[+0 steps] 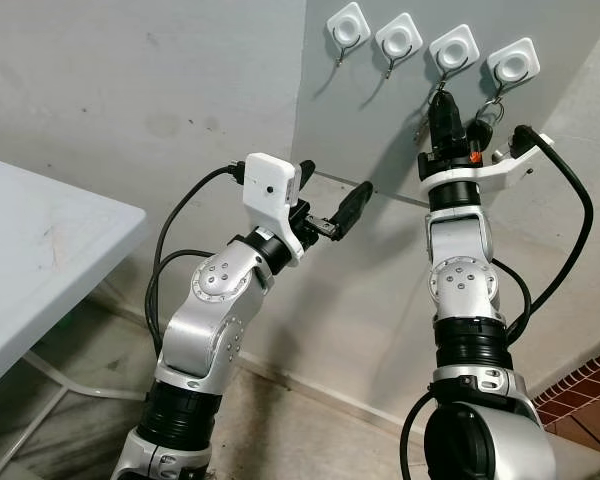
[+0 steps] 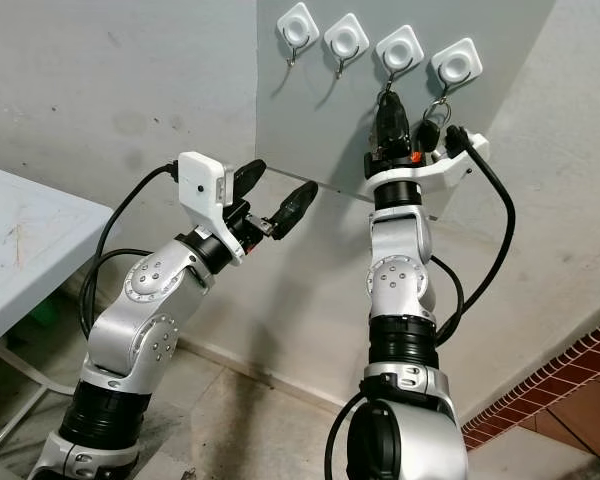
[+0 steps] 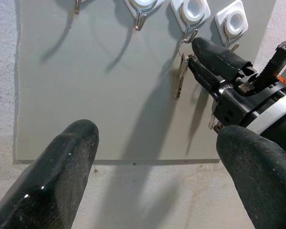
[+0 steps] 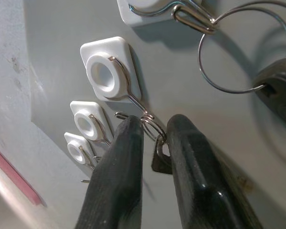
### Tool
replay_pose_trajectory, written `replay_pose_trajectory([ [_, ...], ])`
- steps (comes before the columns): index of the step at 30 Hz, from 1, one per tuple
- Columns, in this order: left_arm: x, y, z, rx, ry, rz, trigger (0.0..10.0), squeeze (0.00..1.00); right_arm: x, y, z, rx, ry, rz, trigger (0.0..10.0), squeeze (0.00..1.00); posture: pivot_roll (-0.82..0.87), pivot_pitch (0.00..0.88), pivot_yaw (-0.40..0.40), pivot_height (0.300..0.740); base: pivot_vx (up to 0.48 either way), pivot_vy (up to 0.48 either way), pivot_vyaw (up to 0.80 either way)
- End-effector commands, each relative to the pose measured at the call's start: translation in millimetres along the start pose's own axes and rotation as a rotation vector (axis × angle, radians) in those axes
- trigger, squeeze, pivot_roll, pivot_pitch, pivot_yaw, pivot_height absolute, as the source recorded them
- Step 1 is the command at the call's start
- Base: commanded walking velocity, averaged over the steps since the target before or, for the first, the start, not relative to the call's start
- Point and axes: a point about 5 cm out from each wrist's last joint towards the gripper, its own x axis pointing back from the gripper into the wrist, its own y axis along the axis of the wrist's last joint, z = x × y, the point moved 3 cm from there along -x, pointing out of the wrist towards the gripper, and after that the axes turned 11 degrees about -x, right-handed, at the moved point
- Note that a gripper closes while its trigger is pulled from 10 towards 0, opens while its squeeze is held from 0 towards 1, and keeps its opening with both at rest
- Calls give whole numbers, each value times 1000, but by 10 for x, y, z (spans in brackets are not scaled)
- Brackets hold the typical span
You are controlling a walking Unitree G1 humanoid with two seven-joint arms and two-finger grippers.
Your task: Hang keys on a hook
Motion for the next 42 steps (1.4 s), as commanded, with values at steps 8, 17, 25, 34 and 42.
replay_pose_trajectory([
  [8, 15, -1, -7, 1, 15, -2, 10000, 0, 78, 26, 23, 75, 40, 3, 10000, 1000, 32, 73, -69, 714, 0, 0, 0],
  [17, 46, -83, 105, 7, 88, 25, 10000, 0, 284, -7, -85, 178, 28, 53, 10000, 1000, 34, 64, -74, 714, 0, 0, 0],
  [25, 126, -259, 288, 18, 189, 77, 10000, 0, 527, 16, -252, 226, -35, 78, 10000, 1000, 31, 46, -78, 714, 0, 0, 0],
  [34, 336, -612, 431, 59, 328, 178, 10000, 0, 939, 49, -524, 371, -135, 161, 10000, 1000, 24, 25, -83, 714, 0, 0, 0],
  [42, 566, -900, 618, 107, 452, 238, 10000, 0, 1378, 176, -855, 527, -303, 198, 10000, 1000, 13, 11, -78, 714, 0, 0, 0],
])
